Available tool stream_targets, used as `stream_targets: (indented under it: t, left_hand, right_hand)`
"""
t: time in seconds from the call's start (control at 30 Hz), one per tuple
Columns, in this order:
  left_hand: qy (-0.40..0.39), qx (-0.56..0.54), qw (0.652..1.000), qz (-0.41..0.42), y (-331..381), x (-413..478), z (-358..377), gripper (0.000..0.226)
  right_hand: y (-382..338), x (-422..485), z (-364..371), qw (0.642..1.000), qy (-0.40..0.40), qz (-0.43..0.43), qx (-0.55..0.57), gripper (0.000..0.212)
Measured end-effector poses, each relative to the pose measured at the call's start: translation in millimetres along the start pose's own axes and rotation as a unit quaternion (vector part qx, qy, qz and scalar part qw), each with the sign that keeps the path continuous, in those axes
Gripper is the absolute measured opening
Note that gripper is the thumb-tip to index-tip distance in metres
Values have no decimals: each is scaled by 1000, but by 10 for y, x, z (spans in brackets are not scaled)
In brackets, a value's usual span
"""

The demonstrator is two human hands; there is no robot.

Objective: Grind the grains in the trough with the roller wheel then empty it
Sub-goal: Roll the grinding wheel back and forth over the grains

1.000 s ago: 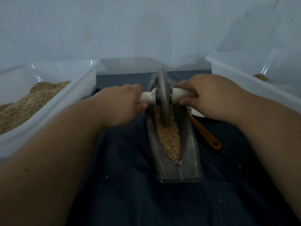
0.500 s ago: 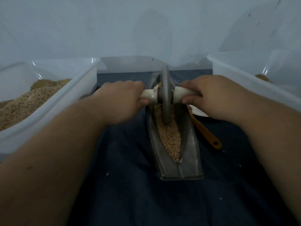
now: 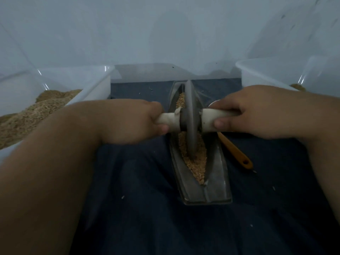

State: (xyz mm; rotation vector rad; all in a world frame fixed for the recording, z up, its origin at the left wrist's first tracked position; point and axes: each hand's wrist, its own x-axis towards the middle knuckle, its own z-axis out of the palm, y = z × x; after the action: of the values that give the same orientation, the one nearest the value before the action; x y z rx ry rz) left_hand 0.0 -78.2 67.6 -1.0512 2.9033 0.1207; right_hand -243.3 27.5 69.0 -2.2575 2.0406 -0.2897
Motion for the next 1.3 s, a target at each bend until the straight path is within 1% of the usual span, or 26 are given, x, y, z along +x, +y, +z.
stream_targets:
  t: [0.1, 0.17, 0.2, 0.27, 0.3, 0.33, 0.4, 0.43, 0.5, 0.57, 0.63, 0.73, 0.83, 0.9, 0.93, 1.0, 1.07, 1.13, 1.2, 1.23, 1.3]
  left_hand:
    - [-37, -24, 999, 12, 33, -75, -57, 44]
    - [-31, -30, 999, 10, 8, -46, -45, 39]
    - [-14, -26, 1000, 7, -16, -11, -19, 35]
    - [51, 7, 999, 2, -51, 85, 68, 30]
    - [97, 35, 995, 1, -59, 143, 124, 28]
    - [147, 68, 987, -2, -65, 199, 182, 28]
    - [226, 123, 966, -18, -69, 305, 293, 32]
    - [242, 132, 961, -28, -68, 339, 330, 36]
    - [248, 117, 961, -43, -81, 366, 364, 40]
    - [236, 101, 966, -40, -101, 358, 359, 39]
    - [193, 79, 978, -25, -111, 308, 299, 33]
    - [79, 15, 997, -10, -72, 167, 146, 29]
    - [8, -3, 1000, -1, 8, 13, 14, 37]
    - [-23, -23, 999, 4, 54, -59, -41, 47]
    - [-33, -31, 999, 5, 63, -81, -56, 49]
    - [-34, -39, 999, 4, 38, -67, -53, 40]
    - [-1, -27, 1000, 1, -11, 13, 3, 31]
    - [78, 24, 997, -5, -29, 122, 111, 29]
    - [181, 106, 978, -14, -34, 247, 242, 37]
    - [215, 131, 967, -24, -30, 300, 296, 42]
    - [239, 122, 962, -49, -48, 372, 361, 45]
  right_hand:
    - [-45, -77, -61, 1000, -27, -12, 4, 44]
    - [-58, -50, -45, 1000, -22, -6, 5, 48]
    - [-42, -19, -17, 1000, -15, -1, 6, 51]
    - [21, 68, 77, 1000, 12, 15, 13, 54]
    - [55, 120, 134, 999, 38, 22, 15, 50]
    - [84, 171, 198, 997, 71, 28, 14, 46]
    - [113, 252, 316, 990, 139, 33, -16, 47]
    - [113, 278, 360, 985, 167, 32, -38, 49]
    - [84, 312, 399, 977, 199, 20, -69, 52]
    - [62, 317, 382, 977, 198, 13, -83, 52]
    - [27, 276, 322, 982, 168, 15, -85, 50]
    - [-17, 150, 179, 995, 79, 17, -50, 51]
    - [-32, 7, 19, 1000, 2, 5, -16, 57]
    - [-45, -52, -46, 1000, -21, -5, -14, 56]
    - [-54, -65, -59, 999, -27, -8, -15, 55]
    - [-68, -56, -50, 1000, -27, -4, -15, 56]
    - [-41, 1, 3, 1000, -6, 7, -7, 55]
    - [30, 86, 87, 1000, 23, 21, 4, 47]
    - [104, 178, 189, 997, 67, 36, 12, 40]
    - [134, 221, 244, 994, 97, 40, 8, 40]
    - [156, 295, 352, 985, 169, 31, -34, 45]
